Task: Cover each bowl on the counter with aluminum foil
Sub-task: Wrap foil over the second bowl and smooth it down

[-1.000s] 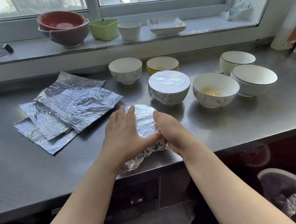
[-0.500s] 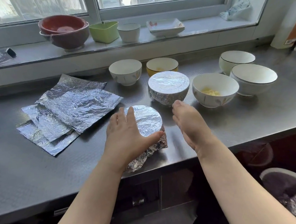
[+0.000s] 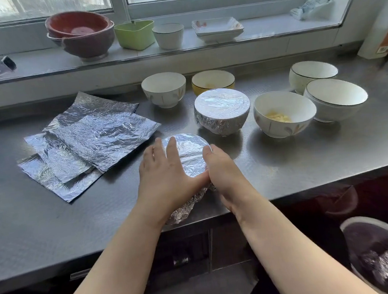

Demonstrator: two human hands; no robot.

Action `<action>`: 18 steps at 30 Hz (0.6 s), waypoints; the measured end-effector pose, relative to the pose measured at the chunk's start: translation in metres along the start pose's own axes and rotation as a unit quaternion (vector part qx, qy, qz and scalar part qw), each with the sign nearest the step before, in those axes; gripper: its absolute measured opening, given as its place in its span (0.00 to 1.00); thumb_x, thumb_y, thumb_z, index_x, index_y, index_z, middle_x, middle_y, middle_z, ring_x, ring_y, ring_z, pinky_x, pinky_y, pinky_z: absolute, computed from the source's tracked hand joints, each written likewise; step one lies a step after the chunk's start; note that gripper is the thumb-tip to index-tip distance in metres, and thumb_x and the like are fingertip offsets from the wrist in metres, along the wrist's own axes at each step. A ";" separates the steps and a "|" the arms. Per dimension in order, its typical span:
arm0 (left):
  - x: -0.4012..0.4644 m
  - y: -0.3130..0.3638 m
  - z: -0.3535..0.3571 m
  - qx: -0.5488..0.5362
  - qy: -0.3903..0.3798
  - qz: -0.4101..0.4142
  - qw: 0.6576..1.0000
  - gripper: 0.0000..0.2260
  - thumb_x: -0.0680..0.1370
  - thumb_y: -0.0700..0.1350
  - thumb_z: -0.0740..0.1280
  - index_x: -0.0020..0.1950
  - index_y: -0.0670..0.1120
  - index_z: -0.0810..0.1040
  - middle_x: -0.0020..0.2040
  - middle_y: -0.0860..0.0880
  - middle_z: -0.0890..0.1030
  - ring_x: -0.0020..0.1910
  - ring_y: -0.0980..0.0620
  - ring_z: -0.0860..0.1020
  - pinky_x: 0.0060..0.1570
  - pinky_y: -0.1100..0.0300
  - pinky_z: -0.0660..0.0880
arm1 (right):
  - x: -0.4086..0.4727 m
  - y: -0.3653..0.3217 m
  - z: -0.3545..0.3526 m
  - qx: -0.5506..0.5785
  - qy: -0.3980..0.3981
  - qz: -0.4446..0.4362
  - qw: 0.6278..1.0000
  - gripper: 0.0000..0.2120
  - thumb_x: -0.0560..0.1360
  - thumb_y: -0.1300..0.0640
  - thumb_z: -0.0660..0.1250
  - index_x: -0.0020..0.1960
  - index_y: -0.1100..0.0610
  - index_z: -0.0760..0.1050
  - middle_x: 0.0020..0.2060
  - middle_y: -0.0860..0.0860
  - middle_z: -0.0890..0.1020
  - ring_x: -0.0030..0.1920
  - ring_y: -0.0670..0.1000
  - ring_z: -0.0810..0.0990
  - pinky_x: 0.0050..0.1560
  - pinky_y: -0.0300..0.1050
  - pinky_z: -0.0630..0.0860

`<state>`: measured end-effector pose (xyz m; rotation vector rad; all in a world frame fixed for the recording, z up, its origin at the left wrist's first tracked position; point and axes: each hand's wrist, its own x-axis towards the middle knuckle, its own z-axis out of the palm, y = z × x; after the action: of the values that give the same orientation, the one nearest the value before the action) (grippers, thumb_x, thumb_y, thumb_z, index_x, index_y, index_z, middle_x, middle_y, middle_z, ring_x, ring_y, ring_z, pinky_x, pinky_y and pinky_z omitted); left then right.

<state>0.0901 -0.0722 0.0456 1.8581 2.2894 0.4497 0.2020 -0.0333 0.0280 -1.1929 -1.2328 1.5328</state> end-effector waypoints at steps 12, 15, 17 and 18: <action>-0.010 -0.025 -0.024 -0.174 -0.066 0.046 0.981 0.58 0.61 0.71 0.73 0.80 0.49 0.49 0.80 0.51 0.53 0.78 0.55 0.47 0.73 0.56 0.50 | 0.024 -0.006 -0.014 0.052 -0.031 0.095 0.994 0.19 0.84 0.51 0.54 0.61 0.64 0.76 0.57 0.64 0.81 0.60 0.63 0.79 0.64 0.59 0.74; -0.026 -0.027 -0.022 -0.237 -0.001 0.042 0.971 0.49 0.67 0.63 0.74 0.80 0.53 0.51 0.78 0.59 0.55 0.76 0.61 0.51 0.73 0.57 0.54 | 0.028 -0.015 -0.017 0.030 -0.078 0.104 0.991 0.20 0.83 0.50 0.55 0.61 0.65 0.75 0.58 0.64 0.81 0.61 0.63 0.79 0.68 0.62 0.70; -0.032 -0.034 -0.013 -0.285 0.023 0.017 0.958 0.47 0.66 0.68 0.71 0.79 0.59 0.51 0.80 0.55 0.51 0.78 0.57 0.51 0.76 0.49 0.55 | 0.031 -0.018 -0.019 0.017 -0.095 0.105 0.990 0.20 0.83 0.51 0.54 0.63 0.66 0.74 0.59 0.65 0.80 0.62 0.63 0.78 0.69 0.60 0.69; -0.032 -0.037 -0.011 -0.320 0.031 0.002 0.947 0.46 0.66 0.72 0.69 0.77 0.61 0.51 0.80 0.54 0.51 0.78 0.55 0.52 0.75 0.46 0.56 | 0.034 -0.018 -0.021 0.015 -0.103 0.104 0.989 0.20 0.84 0.52 0.54 0.63 0.66 0.73 0.59 0.64 0.80 0.61 0.63 0.79 0.69 0.59 0.70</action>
<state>0.0590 -0.1121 0.0415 1.5231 1.8464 1.1073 0.2154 0.0075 0.0384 -1.1967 -1.2429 1.8619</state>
